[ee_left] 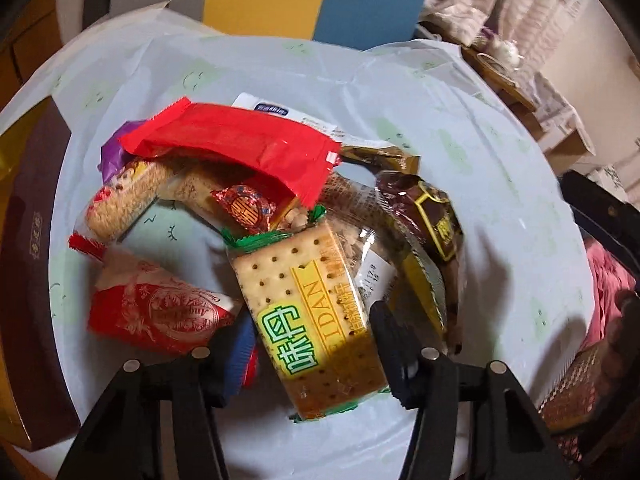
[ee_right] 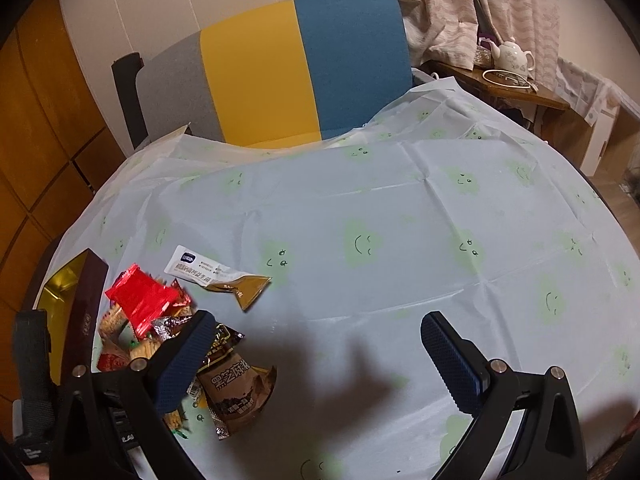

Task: Organize snacks
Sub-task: 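Reach the left tool to the cream cracker pack and close on it, then carry the cracker pack into the gold tray with left tool while right tool grasps red-white wafer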

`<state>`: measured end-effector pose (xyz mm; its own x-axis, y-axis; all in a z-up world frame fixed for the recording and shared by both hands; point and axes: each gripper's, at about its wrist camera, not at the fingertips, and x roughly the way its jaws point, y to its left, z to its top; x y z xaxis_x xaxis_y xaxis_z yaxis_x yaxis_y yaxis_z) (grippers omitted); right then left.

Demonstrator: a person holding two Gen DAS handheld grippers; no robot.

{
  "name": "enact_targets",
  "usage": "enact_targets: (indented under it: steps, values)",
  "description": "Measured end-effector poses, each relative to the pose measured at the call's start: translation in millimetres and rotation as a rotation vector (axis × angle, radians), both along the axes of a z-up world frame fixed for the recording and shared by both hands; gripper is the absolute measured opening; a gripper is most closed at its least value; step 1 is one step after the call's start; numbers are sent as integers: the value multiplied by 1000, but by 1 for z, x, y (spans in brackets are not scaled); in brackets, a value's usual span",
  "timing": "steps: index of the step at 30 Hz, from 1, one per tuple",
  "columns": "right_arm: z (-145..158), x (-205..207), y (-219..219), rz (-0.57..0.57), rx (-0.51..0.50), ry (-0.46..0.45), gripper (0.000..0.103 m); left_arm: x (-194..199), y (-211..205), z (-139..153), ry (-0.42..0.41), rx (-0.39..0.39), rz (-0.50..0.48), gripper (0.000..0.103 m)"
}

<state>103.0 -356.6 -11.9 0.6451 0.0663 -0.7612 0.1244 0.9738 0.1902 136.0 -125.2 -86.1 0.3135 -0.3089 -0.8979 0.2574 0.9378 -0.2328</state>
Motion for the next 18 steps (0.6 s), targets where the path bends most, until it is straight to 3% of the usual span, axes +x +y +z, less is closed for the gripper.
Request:
enact_targets:
  steps: [7,11,14,15,17,18]
  values:
    - [-5,1,16,65,-56,17,103,-64,27,24,-144,57,-240,55]
    - [-11,1,35,160,-72,38,103,-94,54,24,-160,70,-287,55]
    - [-15,-3,55,255,-76,45,103,-110,78,15,-147,106,-267,55]
    - [-15,-5,62,287,-74,40,101,-112,85,12,-135,109,-253,55]
    - [-16,-9,79,378,-30,44,85,-118,105,1,-105,104,-196,54]
    - [-17,-10,87,406,-16,52,71,-119,109,0,-111,94,-182,54]
